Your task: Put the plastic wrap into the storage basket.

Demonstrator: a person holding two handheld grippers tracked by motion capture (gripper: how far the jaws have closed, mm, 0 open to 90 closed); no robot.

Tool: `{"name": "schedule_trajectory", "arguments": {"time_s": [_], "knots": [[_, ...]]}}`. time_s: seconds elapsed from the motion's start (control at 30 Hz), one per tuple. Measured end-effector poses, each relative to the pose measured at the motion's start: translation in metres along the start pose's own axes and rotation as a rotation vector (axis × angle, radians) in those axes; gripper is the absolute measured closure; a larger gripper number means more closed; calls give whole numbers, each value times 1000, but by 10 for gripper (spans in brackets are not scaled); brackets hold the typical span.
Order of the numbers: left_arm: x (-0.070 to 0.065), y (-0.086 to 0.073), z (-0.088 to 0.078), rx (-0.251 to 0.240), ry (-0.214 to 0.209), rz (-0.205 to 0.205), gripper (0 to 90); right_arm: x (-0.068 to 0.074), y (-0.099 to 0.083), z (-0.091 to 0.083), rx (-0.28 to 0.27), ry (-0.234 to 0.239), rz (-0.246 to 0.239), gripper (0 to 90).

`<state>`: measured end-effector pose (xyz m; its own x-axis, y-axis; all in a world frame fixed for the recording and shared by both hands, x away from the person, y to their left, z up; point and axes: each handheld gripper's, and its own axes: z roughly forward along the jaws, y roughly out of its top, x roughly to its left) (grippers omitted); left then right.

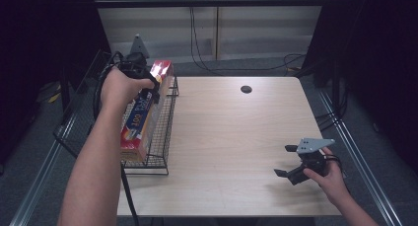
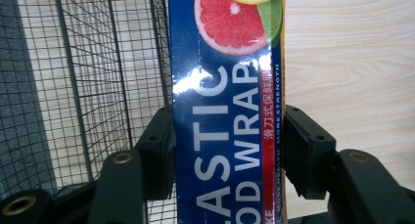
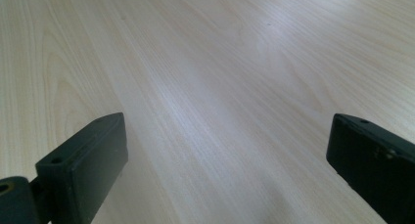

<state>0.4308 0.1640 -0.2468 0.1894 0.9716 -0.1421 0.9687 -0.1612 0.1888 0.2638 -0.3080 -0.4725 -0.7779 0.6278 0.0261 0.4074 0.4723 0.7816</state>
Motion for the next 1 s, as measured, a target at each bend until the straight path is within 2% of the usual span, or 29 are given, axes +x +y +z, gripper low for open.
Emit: {"name": "schedule_trajectory", "arguments": {"time_s": [0.13, 0.27, 0.73, 1.0], "knots": [[6, -2, -1, 1, 3, -24, 454, 0, 0, 1, 4, 0, -3, 16], [10, -3, -2, -2, 8, -20, 455, 1, 0, 1, 6, 1, -4, 16], [24, -6, -7, -4, 23, -62, 454, 1, 0, 1, 4, 5, -5, 17], [29, -6, -9, 0, 23, -68, 455, 1, 0, 2, 5, 7, -5, 17]]}}
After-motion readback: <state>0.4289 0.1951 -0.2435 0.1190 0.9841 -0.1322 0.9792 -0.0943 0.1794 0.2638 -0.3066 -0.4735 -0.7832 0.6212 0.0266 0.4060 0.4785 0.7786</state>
